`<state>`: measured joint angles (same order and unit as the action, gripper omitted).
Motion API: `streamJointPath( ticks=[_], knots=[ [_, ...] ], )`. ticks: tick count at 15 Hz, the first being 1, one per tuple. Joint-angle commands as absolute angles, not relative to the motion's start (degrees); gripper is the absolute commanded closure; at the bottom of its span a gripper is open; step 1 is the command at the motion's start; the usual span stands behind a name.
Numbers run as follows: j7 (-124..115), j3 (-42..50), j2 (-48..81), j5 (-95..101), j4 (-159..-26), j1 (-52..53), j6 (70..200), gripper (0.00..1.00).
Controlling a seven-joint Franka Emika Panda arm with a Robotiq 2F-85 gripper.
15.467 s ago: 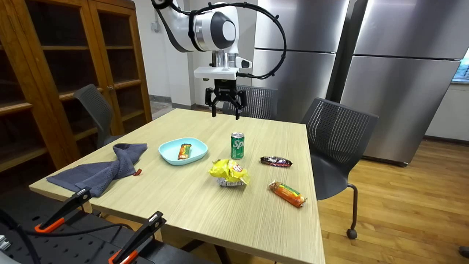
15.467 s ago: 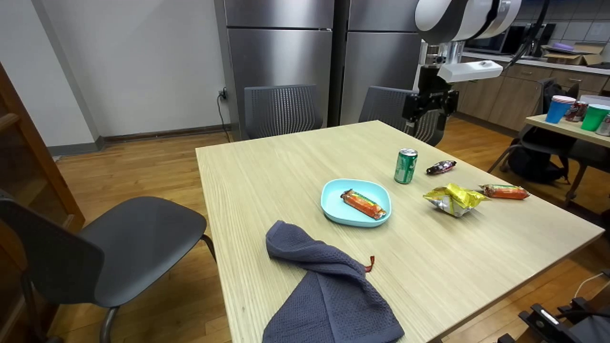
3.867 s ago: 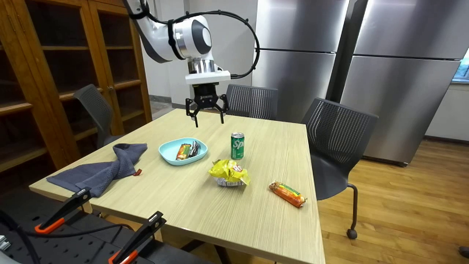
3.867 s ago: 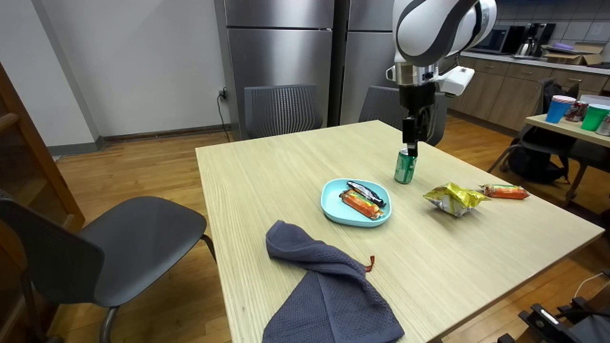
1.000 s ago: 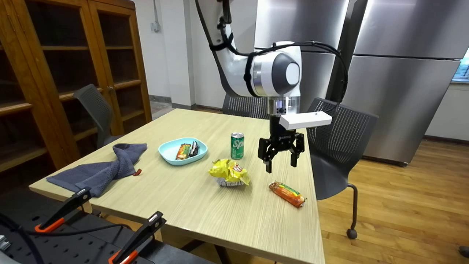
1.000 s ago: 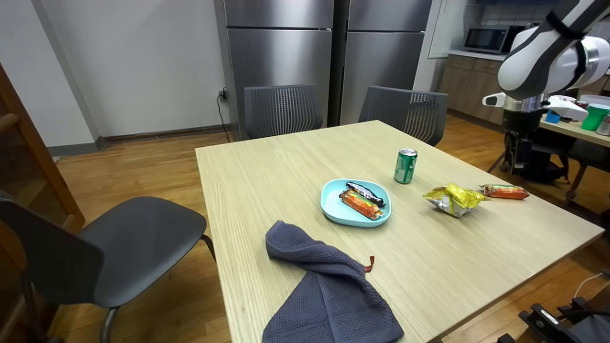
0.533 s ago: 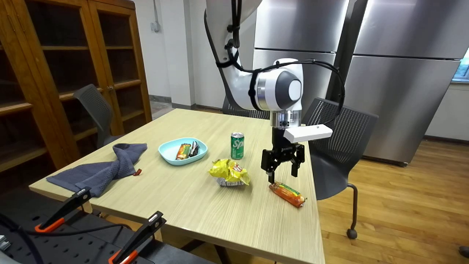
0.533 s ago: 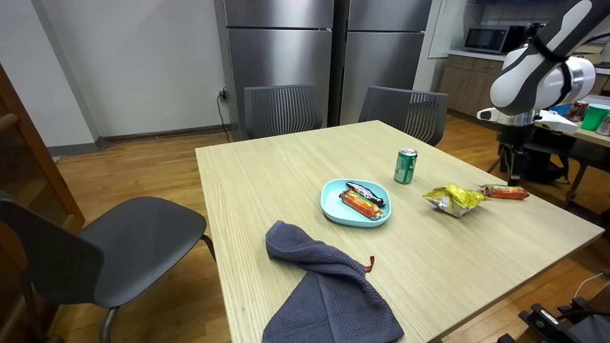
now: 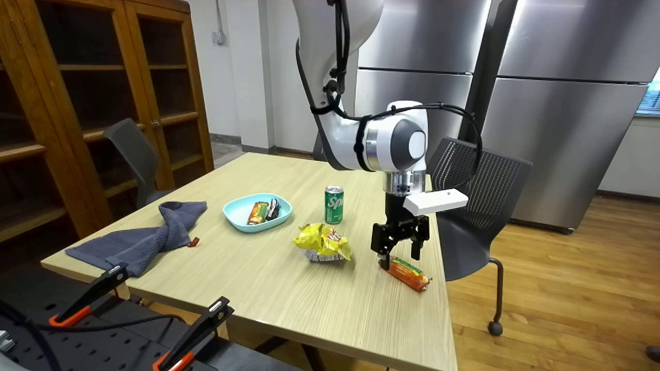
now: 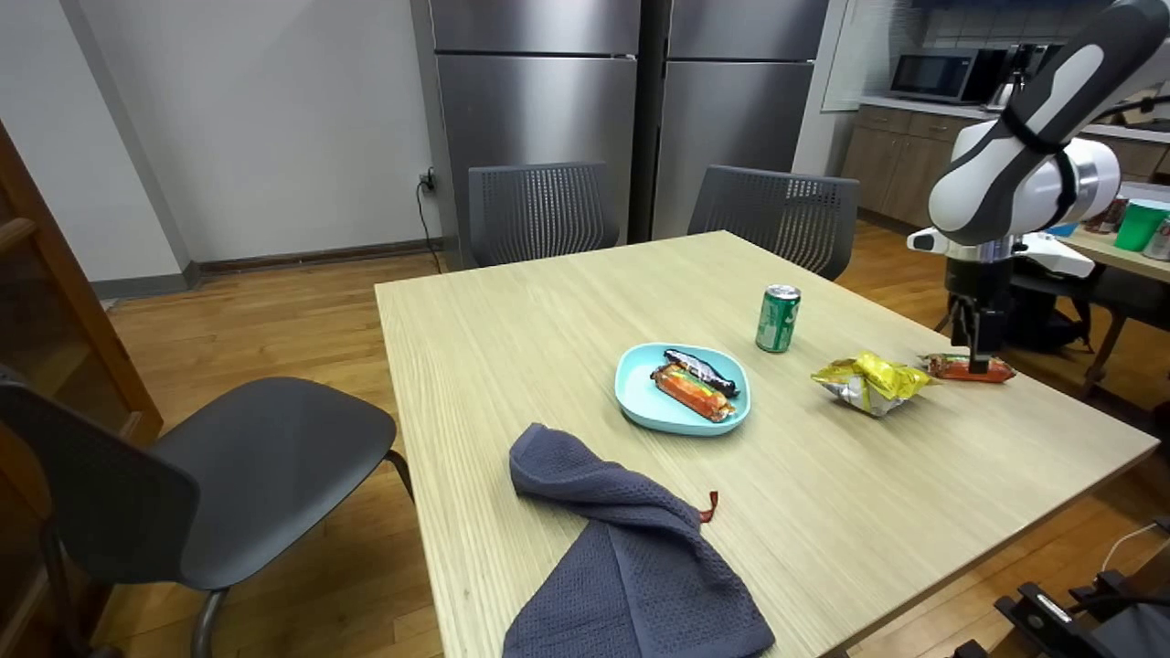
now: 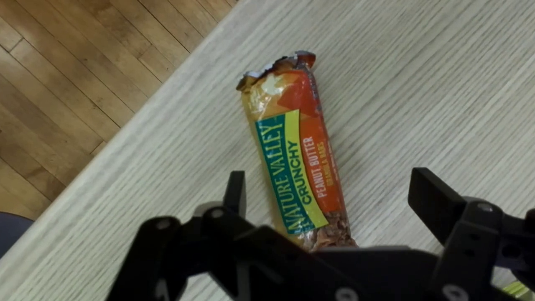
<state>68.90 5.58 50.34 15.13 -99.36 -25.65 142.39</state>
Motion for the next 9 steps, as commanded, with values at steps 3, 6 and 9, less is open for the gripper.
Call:
streamJointPath(
  ticks=[3, 6, 9],
  knots=[
    [70.94, 6.08, 53.70, 14.80, -95.89, -25.80, 141.87, 0.00],
    [71.67, 5.87, 53.43, 14.76, -96.11, -26.18, 142.00, 0.00],
    [72.17, 5.87, 53.35, 14.64, -95.96, -26.21, 141.80, 0.20]
  ],
)
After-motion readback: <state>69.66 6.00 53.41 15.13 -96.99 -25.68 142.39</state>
